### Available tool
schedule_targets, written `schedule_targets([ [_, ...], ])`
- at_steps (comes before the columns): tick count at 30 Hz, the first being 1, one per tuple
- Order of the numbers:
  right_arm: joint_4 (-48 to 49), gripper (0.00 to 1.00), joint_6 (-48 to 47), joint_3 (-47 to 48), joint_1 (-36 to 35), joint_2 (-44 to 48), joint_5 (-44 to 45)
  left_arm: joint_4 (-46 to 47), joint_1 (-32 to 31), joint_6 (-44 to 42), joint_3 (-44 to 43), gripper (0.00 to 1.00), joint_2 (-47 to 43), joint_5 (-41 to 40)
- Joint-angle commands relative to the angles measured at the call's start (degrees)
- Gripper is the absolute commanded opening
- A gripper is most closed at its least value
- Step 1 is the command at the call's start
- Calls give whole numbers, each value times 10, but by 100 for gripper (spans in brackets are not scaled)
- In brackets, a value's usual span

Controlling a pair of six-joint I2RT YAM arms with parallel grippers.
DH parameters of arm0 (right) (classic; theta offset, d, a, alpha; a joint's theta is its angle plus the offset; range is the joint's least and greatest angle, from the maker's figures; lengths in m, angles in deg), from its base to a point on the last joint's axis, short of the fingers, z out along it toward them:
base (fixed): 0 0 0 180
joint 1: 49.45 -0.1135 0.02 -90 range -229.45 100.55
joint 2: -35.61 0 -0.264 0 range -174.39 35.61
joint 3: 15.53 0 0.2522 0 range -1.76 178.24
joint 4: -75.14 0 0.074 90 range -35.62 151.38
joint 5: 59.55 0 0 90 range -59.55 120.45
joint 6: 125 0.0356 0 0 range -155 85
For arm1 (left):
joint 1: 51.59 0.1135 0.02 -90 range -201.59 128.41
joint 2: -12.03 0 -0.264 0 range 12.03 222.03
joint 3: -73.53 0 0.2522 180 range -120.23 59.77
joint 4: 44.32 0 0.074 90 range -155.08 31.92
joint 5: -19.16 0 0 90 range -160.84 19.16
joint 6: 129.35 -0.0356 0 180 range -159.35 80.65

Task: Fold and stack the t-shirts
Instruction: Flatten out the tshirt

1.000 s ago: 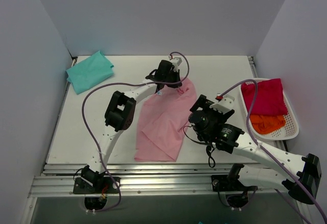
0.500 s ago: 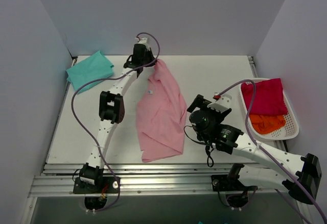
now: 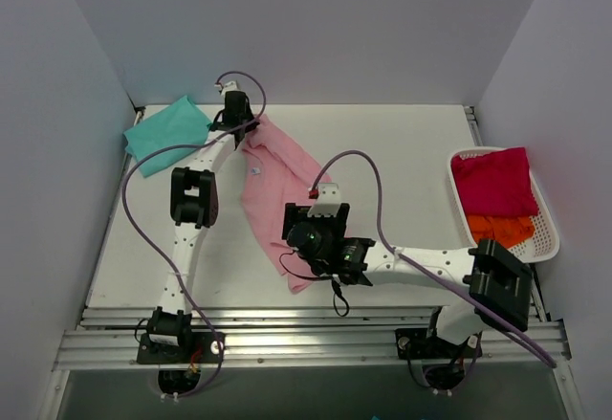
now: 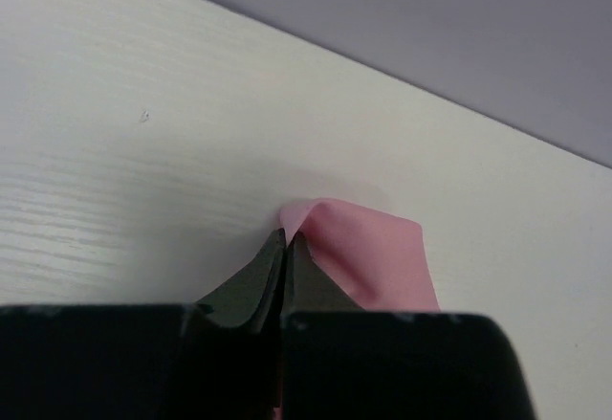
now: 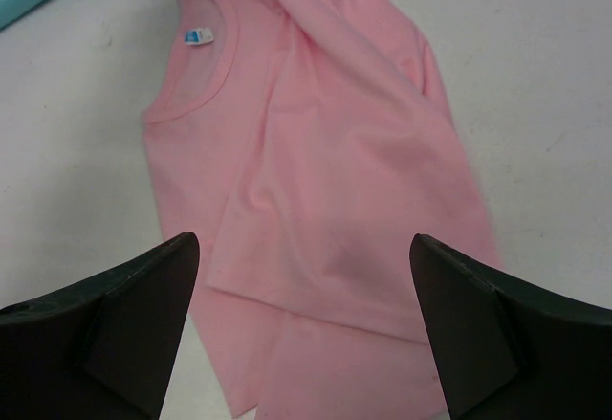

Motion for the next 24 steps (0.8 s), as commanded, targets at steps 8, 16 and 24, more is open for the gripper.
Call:
schedule_targets([
  [8, 3, 88, 72, 68, -32, -136, -62, 52, 14, 43, 86, 2, -69, -28],
  [16, 25, 88, 75, 95, -32, -208, -86, 107, 16, 50, 147, 2, -88, -2],
  [24, 33, 87, 50, 147, -31, -262, -101, 130, 24, 59, 155, 2, -85, 26],
])
